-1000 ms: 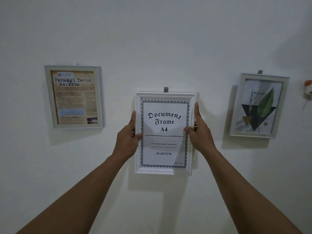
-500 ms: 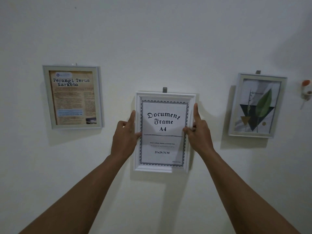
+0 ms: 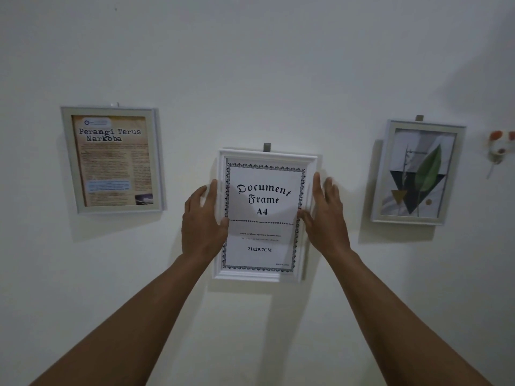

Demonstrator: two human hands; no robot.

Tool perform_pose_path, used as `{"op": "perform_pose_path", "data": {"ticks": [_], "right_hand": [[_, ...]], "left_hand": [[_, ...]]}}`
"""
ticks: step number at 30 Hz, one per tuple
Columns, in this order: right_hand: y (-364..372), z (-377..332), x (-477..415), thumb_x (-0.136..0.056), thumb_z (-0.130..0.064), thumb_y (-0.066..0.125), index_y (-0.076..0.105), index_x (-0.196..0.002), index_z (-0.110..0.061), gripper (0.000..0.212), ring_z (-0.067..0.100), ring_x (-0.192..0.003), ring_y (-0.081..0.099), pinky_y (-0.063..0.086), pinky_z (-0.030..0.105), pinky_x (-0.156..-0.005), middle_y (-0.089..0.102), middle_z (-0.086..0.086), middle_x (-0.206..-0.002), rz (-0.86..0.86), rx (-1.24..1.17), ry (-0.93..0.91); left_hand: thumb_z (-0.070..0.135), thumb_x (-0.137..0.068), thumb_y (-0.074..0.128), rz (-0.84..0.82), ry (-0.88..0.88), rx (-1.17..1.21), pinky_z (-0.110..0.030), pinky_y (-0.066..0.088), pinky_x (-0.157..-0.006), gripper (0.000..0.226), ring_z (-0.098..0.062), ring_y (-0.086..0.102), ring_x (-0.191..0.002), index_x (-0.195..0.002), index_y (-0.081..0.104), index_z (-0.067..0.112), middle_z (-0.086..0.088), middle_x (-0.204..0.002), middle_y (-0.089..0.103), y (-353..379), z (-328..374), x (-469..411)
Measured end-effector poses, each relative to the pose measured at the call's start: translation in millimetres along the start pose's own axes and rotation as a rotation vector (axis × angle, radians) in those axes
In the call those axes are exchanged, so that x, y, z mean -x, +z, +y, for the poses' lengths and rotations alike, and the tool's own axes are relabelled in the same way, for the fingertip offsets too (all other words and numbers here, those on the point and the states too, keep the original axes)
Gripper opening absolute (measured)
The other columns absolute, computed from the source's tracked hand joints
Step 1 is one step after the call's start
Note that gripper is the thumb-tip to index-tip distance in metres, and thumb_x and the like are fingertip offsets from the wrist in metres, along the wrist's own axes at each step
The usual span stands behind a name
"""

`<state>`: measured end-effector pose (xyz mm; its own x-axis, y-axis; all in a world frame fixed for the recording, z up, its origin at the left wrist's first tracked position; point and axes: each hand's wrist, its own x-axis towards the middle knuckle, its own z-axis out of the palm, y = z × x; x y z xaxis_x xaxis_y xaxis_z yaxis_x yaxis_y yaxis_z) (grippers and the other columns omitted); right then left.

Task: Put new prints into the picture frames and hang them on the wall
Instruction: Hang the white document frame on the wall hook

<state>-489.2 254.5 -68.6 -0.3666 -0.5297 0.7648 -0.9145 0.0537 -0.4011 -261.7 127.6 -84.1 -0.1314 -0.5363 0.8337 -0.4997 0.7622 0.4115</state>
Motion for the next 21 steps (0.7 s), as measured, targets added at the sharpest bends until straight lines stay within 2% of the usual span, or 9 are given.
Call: {"op": "perform_pose_path", "data": {"ticks": [8,14,21], "right_hand": [[-2.8,-3.1,1.6,-0.101,-0.024,0.053,-0.006,-0.157,-0.029,0.082,0.022,-0.152,-0.01,0.004,0.05,-0.121,-0.007,0.004,-0.166,-0.021,-0.041,0.022],[-4.0,-5.4,1.4,-0.101,-0.029,0.052,-0.006,-0.158,-0.021,0.081,0.021,-0.152,-0.009,0.008,0.051,-0.122,-0.008,0.002,-0.166,-0.016,-0.05,0.036],[-5.1,-7.4,1.0,-0.102,-0.031,0.05,-0.005,-0.158,-0.02,0.079,0.02,-0.152,-0.01,0.007,0.052,-0.122,-0.008,0.003,-0.166,-0.03,-0.046,0.047]], "left_hand": [[0.023,-0.078,0.076,-0.025,0.005,0.003,-0.047,0.042,-0.107,0.101,-0.027,0.031,-0.138,-0.155,0.011,0.033,-0.008,-0.151,0.033,-2.3,0.5,0.8],[0.031,-0.081,0.074,-0.035,-0.016,0.005,-0.047,0.039,-0.108,0.095,-0.026,0.031,-0.139,-0.155,0.016,0.026,-0.008,-0.152,0.034,-3.9,1.2,1.4],[0.032,-0.082,0.073,-0.039,-0.026,0.013,-0.048,0.038,-0.109,0.091,-0.026,0.031,-0.139,-0.155,0.019,0.024,-0.009,-0.151,0.034,-5.2,3.5,1.2]]}}
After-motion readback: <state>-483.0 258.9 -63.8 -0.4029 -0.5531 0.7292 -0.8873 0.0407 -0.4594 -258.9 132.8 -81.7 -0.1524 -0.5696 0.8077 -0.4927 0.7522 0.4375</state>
